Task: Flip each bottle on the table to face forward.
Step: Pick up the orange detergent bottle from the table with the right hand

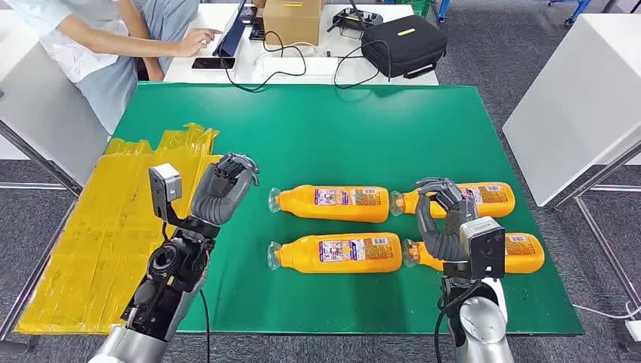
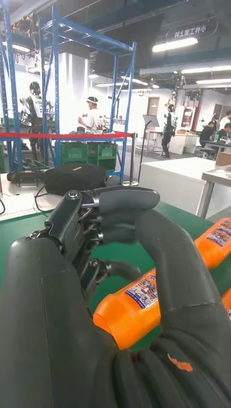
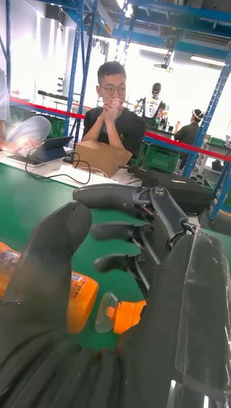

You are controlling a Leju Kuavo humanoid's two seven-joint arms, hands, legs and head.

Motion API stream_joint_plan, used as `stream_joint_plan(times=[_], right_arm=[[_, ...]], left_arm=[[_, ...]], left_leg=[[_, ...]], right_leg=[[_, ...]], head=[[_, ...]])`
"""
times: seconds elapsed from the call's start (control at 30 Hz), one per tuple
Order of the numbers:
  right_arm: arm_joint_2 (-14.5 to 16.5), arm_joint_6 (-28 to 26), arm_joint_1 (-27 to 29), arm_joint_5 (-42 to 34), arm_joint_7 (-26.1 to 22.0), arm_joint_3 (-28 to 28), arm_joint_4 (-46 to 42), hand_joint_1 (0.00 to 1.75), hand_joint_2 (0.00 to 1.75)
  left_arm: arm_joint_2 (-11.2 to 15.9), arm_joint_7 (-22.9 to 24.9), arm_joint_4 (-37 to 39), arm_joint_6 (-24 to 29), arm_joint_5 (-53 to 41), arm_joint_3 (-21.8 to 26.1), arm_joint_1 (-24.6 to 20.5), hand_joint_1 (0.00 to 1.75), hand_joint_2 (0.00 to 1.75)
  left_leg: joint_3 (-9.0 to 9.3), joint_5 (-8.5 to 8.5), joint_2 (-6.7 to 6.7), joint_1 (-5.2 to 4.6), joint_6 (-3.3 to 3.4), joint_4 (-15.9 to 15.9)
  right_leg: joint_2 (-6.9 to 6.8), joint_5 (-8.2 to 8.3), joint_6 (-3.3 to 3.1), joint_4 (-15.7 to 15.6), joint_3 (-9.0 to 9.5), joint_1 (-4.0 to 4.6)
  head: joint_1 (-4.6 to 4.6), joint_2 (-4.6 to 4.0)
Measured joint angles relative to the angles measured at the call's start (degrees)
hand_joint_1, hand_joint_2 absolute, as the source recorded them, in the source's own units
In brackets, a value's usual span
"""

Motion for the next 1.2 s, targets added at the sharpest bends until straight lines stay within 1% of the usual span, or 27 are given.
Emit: stream_joint_plan(times=[0.07, 0.1, 0.13, 0.23, 0.27, 0.3, 0.33, 0.4, 0.53, 0.8, 0.9, 1.03, 1.2], right_arm=[[0.00, -0.14, 0.09, 0.09, -0.14, 0.00, 0.00, 1.75, 1.75], [0.06, -0.71, 0.44, 0.42, -0.68, 0.05, -0.03, 1.75, 1.75], [0.29, -2.69, 1.22, 1.00, -2.29, 0.41, -0.10, 1.75, 1.75], [1.18, -13.09, 4.63, 1.30, -8.67, 3.95, -0.21, 1.75, 1.75], [1.23, -15.70, 5.35, 0.63, -9.63, 5.59, -0.11, 1.75, 1.75], [1.16, -17.50, 5.79, -0.05, -10.05, 7.24, 0.00, 1.75, 1.75], [1.10, -18.55, 6.08, -0.56, -10.19, 8.69, 0.09, 1.75, 1.75], [0.93, -19.81, 6.50, -1.56, -10.19, 11.53, 0.24, 1.75, 1.75], [0.62, -19.37, 6.65, -2.77, -9.65, 14.21, 0.35, 1.75, 1.75], [0.59, -18.80, 6.64, -3.04, -9.49, 14.91, 0.46, 1.75, 1.75], [0.62, -18.84, 6.57, -2.23, -9.58, 15.62, 0.83, 1.75, 1.75], [0.65, -20.75, 6.24, 0.72, -9.59, 16.38, 1.48, 0.00, 1.75], [0.47, -23.13, 5.48, 5.58, -7.54, 16.28, 0.74, 0.00, 1.75]], left_arm=[[-0.03, -0.20, -0.03, 0.43, -0.65, 0.00, 0.11, 1.70, 1.75], [-0.15, -0.95, -0.18, 1.86, -1.92, 0.00, 0.63, 1.69, 1.75], [-0.73, -2.59, -0.94, 5.68, -5.03, -0.11, 1.85, 1.70, 1.75], [-3.21, -8.21, -4.86, 24.86, -15.55, -1.87, 7.64, 1.71, 1.75], [-3.56, -8.80, -5.70, 29.53, -16.66, -2.95, 9.12, 1.72, 1.75], [-3.69, -8.92, -6.26, 32.27, -16.86, -4.13, 10.25, 1.73, 1.75], [-3.73, -8.94, -6.73, 33.82, -16.78, -5.16, 11.19, 1.74, 1.75], [-3.78, -8.87, -7.83, 35.39, -16.32, -6.94, 12.79, 1.75, 1.75], [-3.70, -7.80, -9.17, 35.51, -16.08, -8.18, 14.49, 1.74, 1.75], [-3.53, -7.20, -9.67, 35.57, -17.02, -8.54, 15.26, 1.73, 1.75], [-3.19, -6.48, -10.37, 35.83, -18.45, -9.29, 16.39, 1.73, 1.75], [-2.66, -5.94, -11.37, 36.10, -19.39, -10.54, 17.93, 0.00, 1.75], [-2.64, -7.11, -10.90, 36.76, -17.48, -10.65, 17.57, 0.00, 1.75]], left_leg=[[0.00, 0.00, 0.00, 0.00, 0.00, 0.00], [0.02, -0.01, 0.00, 0.00, 0.00, 0.00], [0.05, -0.04, 0.00, 0.00, -0.01, 0.00], [0.08, -0.18, 0.00, 0.00, -0.01, 0.00], [0.06, -0.22, 0.00, 0.00, -0.02, 0.00], [0.03, -0.24, 0.00, 0.00, -0.03, 0.00], [0.02, -0.26, 0.01, 0.00, -0.02, 0.00], [0.01, -0.28, -0.01, 0.00, -0.02, -0.01], [0.07, -0.28, 0.00, 0.01, -0.02, -0.02], [0.09, -0.27, 0.01, 0.01, -0.02, -0.02], [0.10, -0.26, 0.00, 0.01, -0.01, -0.02], [0.09, -0.26, -0.01, 0.01, 0.00, -0.02], [0.11, -0.25, 0.00, 0.01, 0.00, -0.02]], right_leg=[[0.00, 0.00, 0.00, 0.00, 0.01, 0.00], [0.00, 0.00, 0.00, 0.00, 0.03, 0.00], [0.00, -0.02, 0.00, 0.00, 0.08, 0.00], [0.00, -0.12, -0.06, 0.00, 0.12, 0.00], [0.01, -0.14, -0.08, 0.00, 0.07, 0.00], [0.01, -0.16, -0.09, 0.00, 0.03, 0.00], [0.00, -0.20, -0.09, -0.01, 0.01, 0.00], [-0.01, -0.29, -0.07, -0.02, 0.02, 0.01], [0.00, -0.28, -0.06, -0.01, 0.07, 0.01], [0.00, -0.27, -0.07, -0.01, 0.08, 0.01], [-0.01, -0.27, -0.06, -0.01, 0.11, 0.01], [-0.01, -0.28, -0.06, -0.01, 0.12, 0.01], [0.00, -0.27, -0.05, -0.01, 0.11, 0.01]], head=[[0.00, 0.00], [0.00, 0.00], [0.00, 0.00], [0.01, 0.00], [0.00, 0.00], [0.00, 0.00], [-0.01, 0.00], [-0.01, 0.00], [0.00, 0.00], [-0.01, 0.00], [0.00, 0.00], [-0.01, 0.00], [0.00, 0.00]])
